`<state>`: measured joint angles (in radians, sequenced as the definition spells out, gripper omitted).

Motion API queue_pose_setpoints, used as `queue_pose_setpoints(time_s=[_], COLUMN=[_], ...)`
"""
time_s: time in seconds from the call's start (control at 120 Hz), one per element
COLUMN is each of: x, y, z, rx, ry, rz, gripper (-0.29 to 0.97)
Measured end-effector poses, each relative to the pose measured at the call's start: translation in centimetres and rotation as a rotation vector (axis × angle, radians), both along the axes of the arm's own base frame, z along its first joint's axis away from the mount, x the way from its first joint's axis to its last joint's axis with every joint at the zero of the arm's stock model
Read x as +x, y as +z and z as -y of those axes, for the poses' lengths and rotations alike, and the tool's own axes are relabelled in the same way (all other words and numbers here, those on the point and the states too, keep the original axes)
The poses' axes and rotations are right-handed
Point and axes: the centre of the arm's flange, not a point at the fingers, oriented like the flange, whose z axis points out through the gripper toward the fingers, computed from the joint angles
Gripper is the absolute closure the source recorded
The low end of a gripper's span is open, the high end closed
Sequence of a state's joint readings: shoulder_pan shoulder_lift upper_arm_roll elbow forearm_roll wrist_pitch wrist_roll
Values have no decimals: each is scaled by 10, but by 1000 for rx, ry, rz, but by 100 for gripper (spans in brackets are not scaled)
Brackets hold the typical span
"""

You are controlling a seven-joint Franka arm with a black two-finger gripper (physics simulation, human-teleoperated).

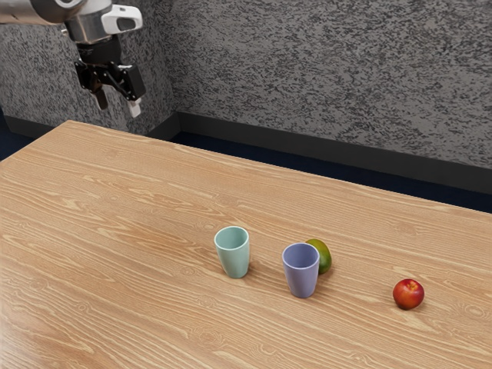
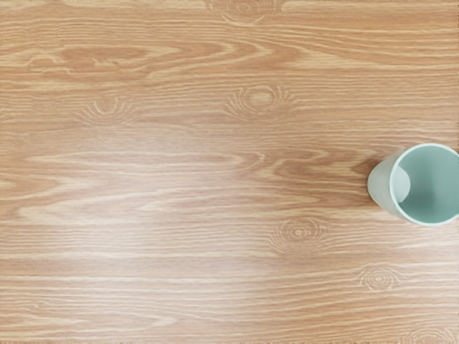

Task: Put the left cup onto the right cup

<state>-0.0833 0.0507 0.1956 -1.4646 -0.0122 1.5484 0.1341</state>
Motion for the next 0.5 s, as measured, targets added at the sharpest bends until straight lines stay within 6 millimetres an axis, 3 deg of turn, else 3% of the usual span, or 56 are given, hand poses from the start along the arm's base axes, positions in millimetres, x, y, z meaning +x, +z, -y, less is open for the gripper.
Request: queue_pose_setpoints(time_s=[0.217, 0.5], x=[2, 26], y=[-5, -59], z=[1, -7], rx=[-1, 12], ry=[2, 20], rz=[-9, -83], gripper=[2, 2])
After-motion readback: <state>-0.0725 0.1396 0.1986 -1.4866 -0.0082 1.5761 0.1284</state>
